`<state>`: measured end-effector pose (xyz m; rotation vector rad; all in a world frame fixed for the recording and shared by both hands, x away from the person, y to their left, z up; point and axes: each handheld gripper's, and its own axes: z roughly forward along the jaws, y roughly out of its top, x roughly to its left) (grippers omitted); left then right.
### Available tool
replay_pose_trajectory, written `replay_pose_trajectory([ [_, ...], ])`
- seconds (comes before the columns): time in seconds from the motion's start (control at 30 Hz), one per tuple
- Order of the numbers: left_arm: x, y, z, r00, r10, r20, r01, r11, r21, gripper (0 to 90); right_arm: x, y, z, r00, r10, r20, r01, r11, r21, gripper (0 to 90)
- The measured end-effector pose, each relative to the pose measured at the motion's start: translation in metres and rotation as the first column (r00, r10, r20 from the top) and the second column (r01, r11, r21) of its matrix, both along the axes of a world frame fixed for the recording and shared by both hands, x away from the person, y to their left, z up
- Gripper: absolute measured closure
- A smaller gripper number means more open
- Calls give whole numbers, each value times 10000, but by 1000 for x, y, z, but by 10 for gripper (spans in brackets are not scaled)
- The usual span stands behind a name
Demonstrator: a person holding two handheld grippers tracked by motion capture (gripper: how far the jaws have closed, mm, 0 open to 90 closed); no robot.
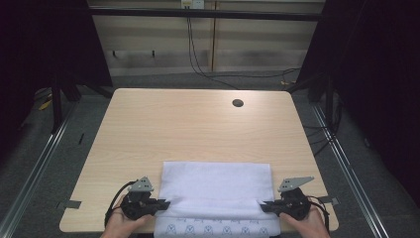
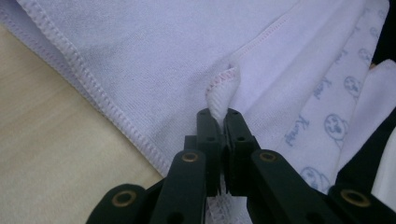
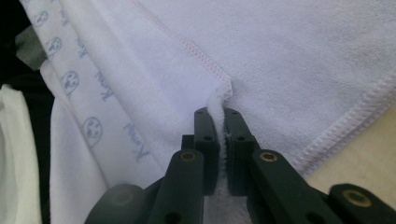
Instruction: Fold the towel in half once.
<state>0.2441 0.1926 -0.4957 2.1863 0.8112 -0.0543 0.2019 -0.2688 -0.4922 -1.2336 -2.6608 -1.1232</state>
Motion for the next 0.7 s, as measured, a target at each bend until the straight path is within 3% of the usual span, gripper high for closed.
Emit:
replay_pose_trajectory([
  [0.07, 7, -1, -2, 9997, -83, 244, 83, 10000, 9, 873, 6, 2, 0, 9999, -80, 152, 81, 9999, -72, 865],
  [0.17, 22, 0, -3, 9990, 338, 303, -336, 9994, -64, 874, 19, 6, -1, 9985, -230, 493, 241, 9995, -207, 865],
  [0.27, 41, 4, -7, 9980, 614, 172, -607, 9973, -415, 875, 34, 7, -2, 9966, -486, 670, 503, 9984, -238, 866],
  [0.37, 59, 2, -8, 9924, 1194, 288, -1181, 9920, -436, 874, 52, 9, -4, 9936, -788, 810, 802, 9967, -140, 866],
  [0.5, 82, 1, -9, 9873, 1500, 518, -1482, 9883, -371, 874, 79, 13, -5, 9879, -1086, 1106, 1130, 9930, -341, 866],
  [0.7, 126, 0, -11, 9734, 2049, 1027, -2038, 9788, -210, 873, 121, 21, -6, 9806, -1407, 1365, 1500, 9868, -603, 866],
])
